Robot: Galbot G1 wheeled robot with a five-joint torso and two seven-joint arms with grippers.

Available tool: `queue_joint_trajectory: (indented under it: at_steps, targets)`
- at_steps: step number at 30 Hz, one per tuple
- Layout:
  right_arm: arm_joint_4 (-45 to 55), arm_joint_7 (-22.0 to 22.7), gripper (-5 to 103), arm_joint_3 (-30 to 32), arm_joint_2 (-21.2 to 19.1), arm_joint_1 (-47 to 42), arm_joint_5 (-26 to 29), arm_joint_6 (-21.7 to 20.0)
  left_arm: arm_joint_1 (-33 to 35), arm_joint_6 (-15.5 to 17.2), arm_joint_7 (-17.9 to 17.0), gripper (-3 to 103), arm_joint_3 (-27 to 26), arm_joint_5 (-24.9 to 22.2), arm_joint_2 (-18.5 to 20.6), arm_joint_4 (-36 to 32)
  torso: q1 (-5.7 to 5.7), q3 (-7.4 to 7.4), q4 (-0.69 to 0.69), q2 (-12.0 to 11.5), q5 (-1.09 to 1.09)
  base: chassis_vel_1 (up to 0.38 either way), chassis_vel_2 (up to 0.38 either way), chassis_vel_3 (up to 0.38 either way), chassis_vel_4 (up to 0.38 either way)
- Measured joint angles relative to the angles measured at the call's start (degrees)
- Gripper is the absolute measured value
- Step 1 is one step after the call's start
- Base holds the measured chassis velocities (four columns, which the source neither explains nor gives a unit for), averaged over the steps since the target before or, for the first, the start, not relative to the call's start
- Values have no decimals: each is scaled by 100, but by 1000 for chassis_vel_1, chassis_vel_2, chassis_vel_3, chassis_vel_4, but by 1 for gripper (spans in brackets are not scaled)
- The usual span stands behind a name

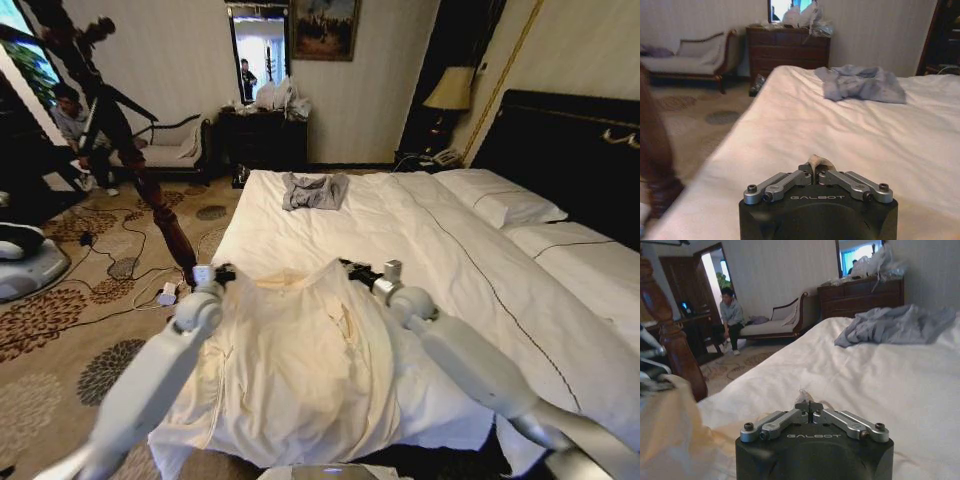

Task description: Pick up the clothes from the bed and hang them on the clothes hanger.

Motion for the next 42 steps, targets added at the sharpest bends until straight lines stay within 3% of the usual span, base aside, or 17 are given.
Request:
queue_joint_trajectory:
  at_steps: [2,10,14,16,17,21,22,26,29,32,34,36,37,38,39,40,42]
  targets:
    - [-120,-1,0,-57,92,41,81,62,-87,-35,-2,1,82,10,-149,146,0,0,0,0,1,0,0,0,0]
    - [-850,238,0,-335,819,169,1000,363,-373,-559,-173,1,70,376,-1563,1442,-1,0,0,0,0,0,0,0,0]
    - [-992,286,0,-391,1088,156,807,343,-302,-552,-261,1,-68,385,-1829,1602,0,0,3,0,0,0,0,0,0]
    - [-893,557,5,-434,1065,112,741,18,-170,-99,-457,4,-70,124,-1766,1457,0,0,4,0,-1,0,0,0,0]
    - [-893,557,5,-434,1065,112,741,18,-170,-99,-457,4,-70,124,-1766,1457,0,0,4,0,-1,0,0,0,0]
    - [-313,1590,21,-533,793,40,1011,-1018,116,776,-1063,20,-13,-511,-1363,862,-2,-1,0,1,-1,0,0,0,0]
    - [-313,1590,21,-533,793,40,1011,-1018,116,776,-1063,20,-13,-511,-1363,862,-2,-1,0,1,-1,0,0,0,0]
    - [472,1985,43,-362,463,-75,1250,-1651,423,1166,-1181,42,-155,-1251,-679,-52,-2,-1,5,1,-1,0,0,0,0]
    - [904,1986,48,-182,251,-156,1353,-1748,570,1168,-1029,47,-305,-1458,-379,-551,-2,-2,3,1,-2,0,0,0,0]
    - [1597,1520,65,441,-132,-342,1123,-1260,884,946,-605,63,-859,-1589,88,-1498,-3,-2,0,2,-1,0,0,0,0]
    - [1734,1286,65,712,-231,-399,1005,-1018,987,878,-501,68,-1091,-1585,224,-1732,-3,-2,0,2,-2,0,0,0,0]
    - [1873,893,76,1307,-387,-502,795,-612,1217,659,-276,74,-1500,-1429,537,-2118,-3,-2,2,2,-1,0,0,0,0]
    - [1876,701,81,1579,-437,-553,728,-403,1372,317,-112,80,-1689,-1218,721,-2258,-3,-2,2,3,-2,0,0,0,0]
    - [1854,507,86,1927,-459,-621,665,-155,1570,-281,91,85,-1888,-893,853,-2362,-2,-2,1,2,-1,0,0,0,0]
    - [1854,507,86,1927,-459,-621,665,-155,1570,-281,91,85,-1888,-893,853,-2362,-2,-2,1,2,-1,0,0,0,0]
    - [1822,418,91,2239,-450,-691,626,103,1835,-791,316,90,-2168,-524,914,-2484,-3,-2,-1,2,-1,0,0,0,0]
    - [1790,366,96,2633,-399,-859,441,583,2321,-1260,645,95,-2741,148,932,-2677,-2,-2,3,2,-2,0,0,0,0]
